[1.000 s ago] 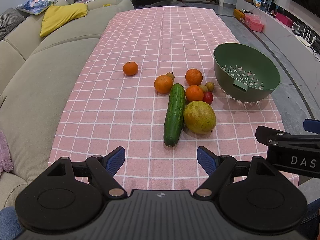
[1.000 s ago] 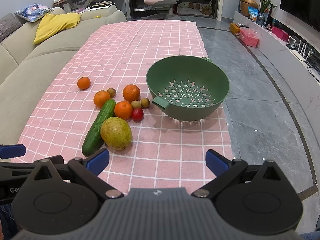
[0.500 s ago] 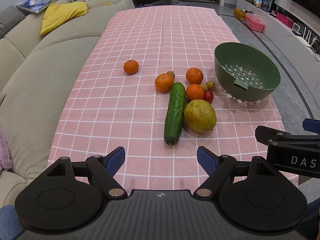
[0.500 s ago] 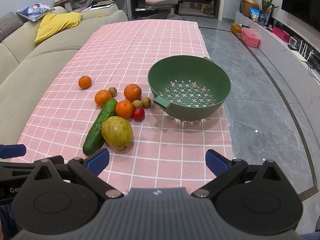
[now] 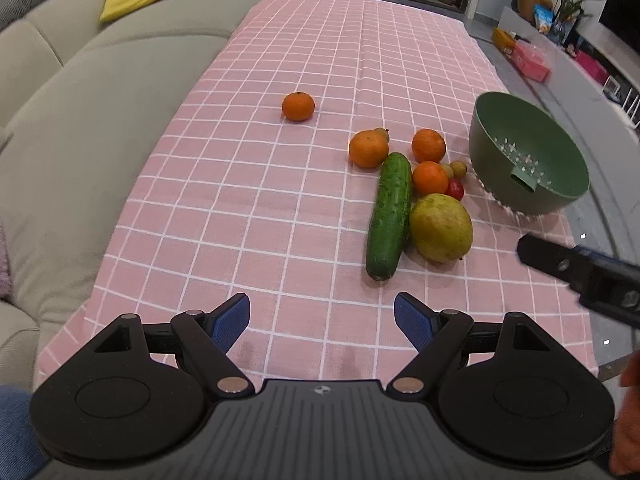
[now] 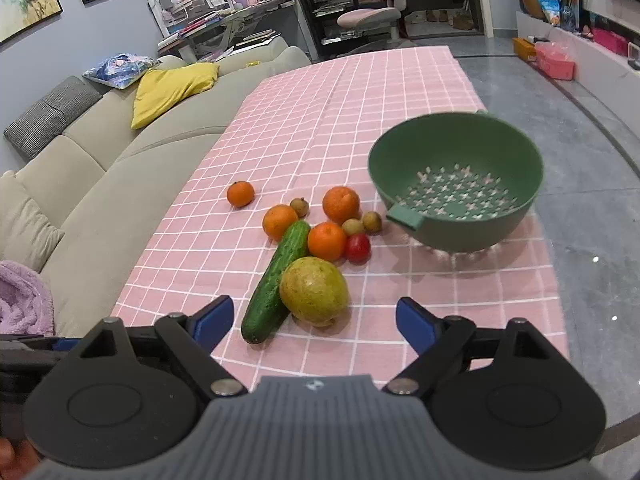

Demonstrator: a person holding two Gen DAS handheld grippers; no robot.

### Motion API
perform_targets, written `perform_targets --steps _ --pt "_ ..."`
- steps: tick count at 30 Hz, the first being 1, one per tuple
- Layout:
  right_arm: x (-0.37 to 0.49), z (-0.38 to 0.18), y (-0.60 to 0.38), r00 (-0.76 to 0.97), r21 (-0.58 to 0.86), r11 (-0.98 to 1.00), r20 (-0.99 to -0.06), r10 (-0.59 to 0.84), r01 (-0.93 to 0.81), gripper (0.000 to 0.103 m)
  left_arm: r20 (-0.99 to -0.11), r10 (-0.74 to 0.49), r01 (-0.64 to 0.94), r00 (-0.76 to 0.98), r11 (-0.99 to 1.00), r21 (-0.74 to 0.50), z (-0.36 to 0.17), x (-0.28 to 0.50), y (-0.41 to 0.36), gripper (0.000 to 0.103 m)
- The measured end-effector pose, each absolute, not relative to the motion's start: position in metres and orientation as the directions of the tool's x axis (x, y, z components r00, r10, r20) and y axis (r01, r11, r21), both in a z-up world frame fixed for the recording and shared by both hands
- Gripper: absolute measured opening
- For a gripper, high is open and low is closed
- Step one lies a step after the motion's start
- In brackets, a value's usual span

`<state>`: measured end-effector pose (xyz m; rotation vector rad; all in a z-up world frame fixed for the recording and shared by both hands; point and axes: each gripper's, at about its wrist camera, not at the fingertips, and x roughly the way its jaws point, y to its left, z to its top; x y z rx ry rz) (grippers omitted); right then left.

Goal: Organize fruits
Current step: 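Grasp the small orange with the left tool while the right tool grasps the pomelo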

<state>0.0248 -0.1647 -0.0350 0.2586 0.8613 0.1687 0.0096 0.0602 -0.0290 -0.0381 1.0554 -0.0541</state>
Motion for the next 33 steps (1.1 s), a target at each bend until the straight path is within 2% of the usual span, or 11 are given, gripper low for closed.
perform_targets --steps 11,17,20,25,28,33 --pt "0.066 -0.084 -0.144 0.592 0.178 0.978 -0.779 0.207 -0.107 0.075 -0.857 -0.168 0.046 0.487 0.985 -0.167 -0.058 0.039 0.087 0.093" --pt "0.096 -0.107 -0.136 0.564 0.233 0.966 -0.785 0.255 -0.112 0.073 -0.849 -0.15 0.042 0.507 0.988 -0.15 -0.069 0.073 0.102 0.093" --pt "0.11 -0.12 -0.132 0.544 0.255 0.961 -0.793 0.272 -0.109 0.068 -0.85 -0.136 0.01 0.509 0.988 -0.152 -0.075 0.1 0.114 0.093" --pt "0.125 -0.138 -0.138 0.508 0.374 0.924 -0.781 0.362 -0.084 0.071 -0.837 -0.089 -0.011 0.539 0.994 -0.113 -0.083 0.15 0.12 0.093" --pt "0.13 -0.139 -0.143 0.495 0.402 0.913 -0.78 0.383 -0.073 0.065 -0.821 -0.078 0.005 0.566 0.996 -0.092 -0.088 0.18 0.115 0.093" --pt "0.135 -0.139 -0.147 0.475 0.42 0.907 -0.789 0.39 -0.047 0.064 -0.794 -0.1 0.074 0.6 0.995 -0.069 -0.099 0.224 0.105 0.093"
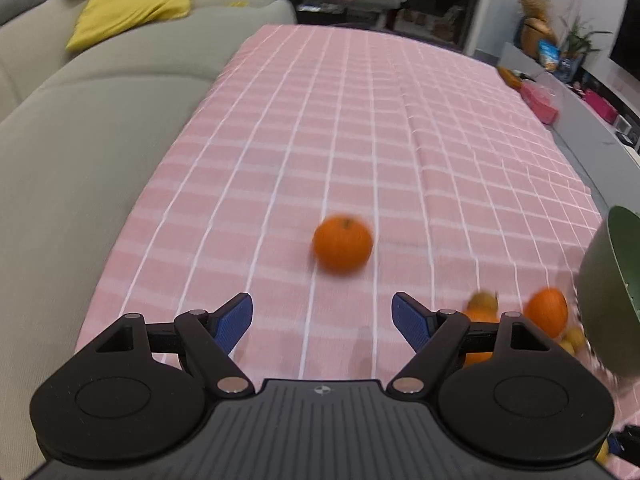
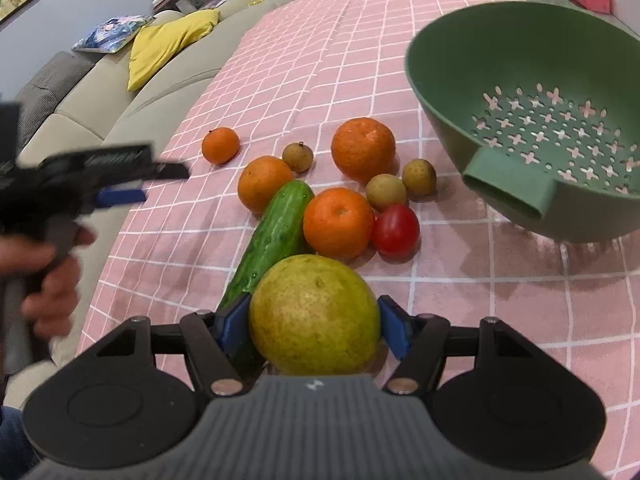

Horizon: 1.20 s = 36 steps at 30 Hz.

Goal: Organize fruits
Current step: 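Grasp the small orange with the left tool while the right tool grasps the pomelo, then carry the orange and pomelo into the green colander and open both tools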

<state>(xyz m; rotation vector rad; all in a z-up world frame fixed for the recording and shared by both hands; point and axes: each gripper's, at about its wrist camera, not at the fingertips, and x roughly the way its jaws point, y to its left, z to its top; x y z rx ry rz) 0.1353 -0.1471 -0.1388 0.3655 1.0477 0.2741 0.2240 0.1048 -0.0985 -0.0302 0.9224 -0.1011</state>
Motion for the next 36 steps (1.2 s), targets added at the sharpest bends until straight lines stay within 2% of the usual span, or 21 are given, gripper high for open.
perform_targets --steps 4,6,7,13,16,25,31,36 --pt "0.137 -0.136 -0.149 0.471 0.395 0.918 -0.802 0.368 -0.046 0.064 -0.792 -0.102 0.131 0.602 0.991 -0.028 -0.111 0.246 0.094 0.088" --pt "0.136 -0.134 -0.152 0.475 0.38 0.924 -0.806 0.354 -0.044 0.064 -0.788 -0.102 0.159 0.607 0.987 -0.005 -0.117 0.254 0.09 0.077" --pt "0.137 -0.133 -0.153 0.476 0.372 0.927 -0.809 0.345 -0.042 0.064 -0.789 -0.099 0.169 0.606 0.986 0.006 -0.121 0.258 0.087 0.068" --pt "0.142 -0.13 -0.162 0.47 0.349 0.937 -0.825 0.313 -0.011 0.064 -0.788 -0.109 0.159 0.606 0.987 -0.015 -0.132 0.269 0.086 0.064" --pt "0.143 -0.13 -0.163 0.464 0.352 0.936 -0.828 0.316 -0.011 0.064 -0.776 -0.127 0.189 0.618 0.982 -0.009 -0.134 0.267 0.083 0.051" --pt "0.148 -0.13 -0.164 0.453 0.351 0.936 -0.834 0.315 -0.006 0.064 -0.785 -0.144 0.21 0.602 0.977 -0.018 -0.127 0.256 0.081 0.05" --pt "0.142 -0.124 -0.168 0.443 0.32 0.948 -0.85 0.283 0.007 0.064 -0.778 -0.165 0.213 0.606 0.976 -0.042 -0.103 0.219 0.087 0.05" --pt "0.127 -0.101 -0.173 0.476 0.33 0.944 -0.829 0.293 -0.007 0.064 -0.765 -0.195 0.246 0.614 0.968 -0.049 -0.08 0.18 0.081 0.05"
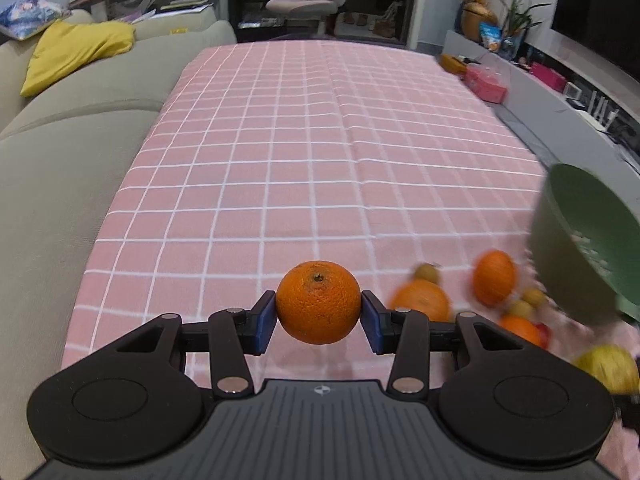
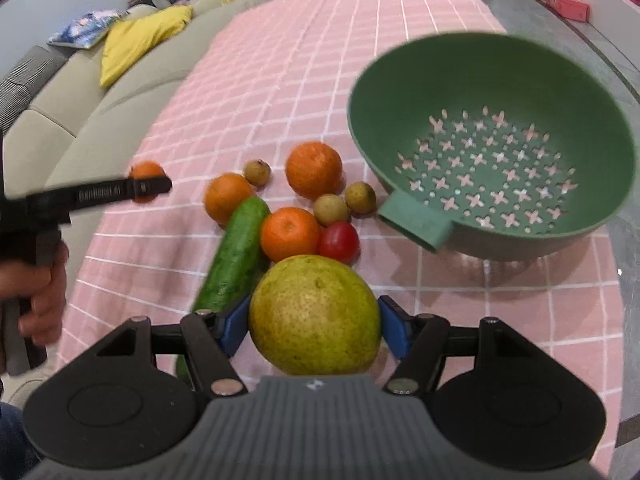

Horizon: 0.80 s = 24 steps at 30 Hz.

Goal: Organize fruits
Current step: 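Carry the orange and pomelo into the green colander and open both tools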

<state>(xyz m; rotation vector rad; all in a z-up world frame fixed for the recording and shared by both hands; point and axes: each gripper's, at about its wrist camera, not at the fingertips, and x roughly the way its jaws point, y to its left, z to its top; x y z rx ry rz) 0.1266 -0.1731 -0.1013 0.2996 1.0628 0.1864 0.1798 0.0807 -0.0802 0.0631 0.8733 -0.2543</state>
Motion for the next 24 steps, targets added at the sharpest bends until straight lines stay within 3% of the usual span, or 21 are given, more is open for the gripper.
perform_targets --steps 7,14,24 --pt "0.103 -0.056 -0.19 0.549 0.372 0.928 -0.775 0.314 -0.006 0.064 -0.734 -0.262 0.33 0.626 0.942 -0.056 -0.049 0.143 0.046 0.05" --pt "0.106 -0.014 -0.235 0.644 0.352 0.934 -0.727 0.238 0.053 0.064 -0.718 -0.322 0.459 0.616 0.888 -0.005 -0.028 0.131 -0.005 0.05" --pt "0.15 0.002 -0.292 0.684 0.338 0.935 -0.708 0.179 0.106 0.064 -0.718 -0.394 0.596 0.574 0.802 0.036 -0.021 0.153 -0.086 0.05"
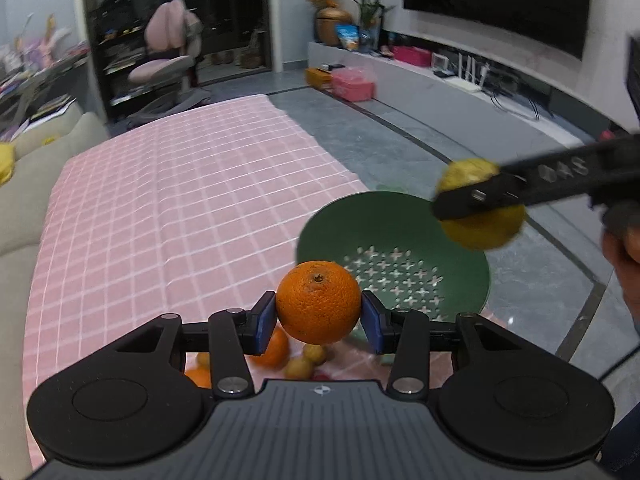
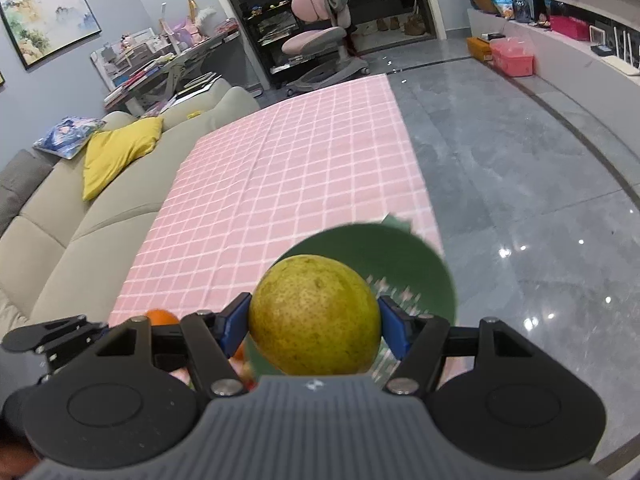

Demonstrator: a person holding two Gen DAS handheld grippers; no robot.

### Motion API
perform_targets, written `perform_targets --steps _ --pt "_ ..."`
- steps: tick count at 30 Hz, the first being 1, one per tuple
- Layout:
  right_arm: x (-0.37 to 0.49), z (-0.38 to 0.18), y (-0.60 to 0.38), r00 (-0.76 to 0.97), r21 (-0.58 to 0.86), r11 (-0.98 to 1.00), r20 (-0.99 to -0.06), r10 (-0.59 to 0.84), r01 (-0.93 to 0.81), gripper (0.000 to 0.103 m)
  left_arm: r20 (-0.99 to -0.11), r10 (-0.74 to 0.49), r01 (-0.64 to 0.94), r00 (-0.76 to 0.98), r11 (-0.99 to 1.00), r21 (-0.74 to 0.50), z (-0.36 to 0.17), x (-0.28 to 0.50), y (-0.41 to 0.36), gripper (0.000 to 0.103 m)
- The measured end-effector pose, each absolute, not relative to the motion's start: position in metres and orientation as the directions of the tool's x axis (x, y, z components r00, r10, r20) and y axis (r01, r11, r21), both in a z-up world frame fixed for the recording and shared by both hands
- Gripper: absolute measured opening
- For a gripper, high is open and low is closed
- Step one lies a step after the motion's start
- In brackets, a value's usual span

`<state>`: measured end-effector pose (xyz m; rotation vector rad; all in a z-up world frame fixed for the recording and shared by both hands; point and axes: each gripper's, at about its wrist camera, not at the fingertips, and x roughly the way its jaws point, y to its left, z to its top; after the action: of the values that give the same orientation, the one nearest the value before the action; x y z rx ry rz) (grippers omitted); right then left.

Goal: Organize fruits
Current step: 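Carry the orange and pomelo into the green colander and open both tools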

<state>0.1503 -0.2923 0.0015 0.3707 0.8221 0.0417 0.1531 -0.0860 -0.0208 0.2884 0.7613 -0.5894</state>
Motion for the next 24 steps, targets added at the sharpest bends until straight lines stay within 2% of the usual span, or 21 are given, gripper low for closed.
perform_targets --steps 5,10,17,21,24 --pt "0.184 -0.017 -0.309 0.651 0.345 0.932 -0.733 0.195 0.11 0.064 -0.768 -0.338 0.616 0.544 0.782 0.092 -0.043 0.162 -0.131 0.05" --pt "0.209 -0.053 -0.314 0.574 0.345 0.93 -0.791 0.214 0.129 0.064 -0.834 -0.311 0.662 0.455 0.745 0.084 -0.071 0.175 -0.16 0.05" --pt "0.223 -0.086 -0.3 0.465 0.287 0.955 -0.857 0.224 0.07 0.064 -0.889 -0.273 0.673 0.369 0.738 0.053 -0.09 0.19 -0.167 0.05" --pt "0.226 -0.088 -0.294 0.458 0.223 0.974 -0.87 0.182 0.036 0.064 -0.907 -0.248 0.66 0.339 0.75 0.042 -0.097 0.198 -0.167 0.05" --pt "0.226 -0.088 -0.295 0.46 0.22 0.975 -0.869 0.18 0.033 0.064 -0.907 -0.237 0.664 0.347 0.745 0.06 -0.1 0.201 -0.171 0.054"
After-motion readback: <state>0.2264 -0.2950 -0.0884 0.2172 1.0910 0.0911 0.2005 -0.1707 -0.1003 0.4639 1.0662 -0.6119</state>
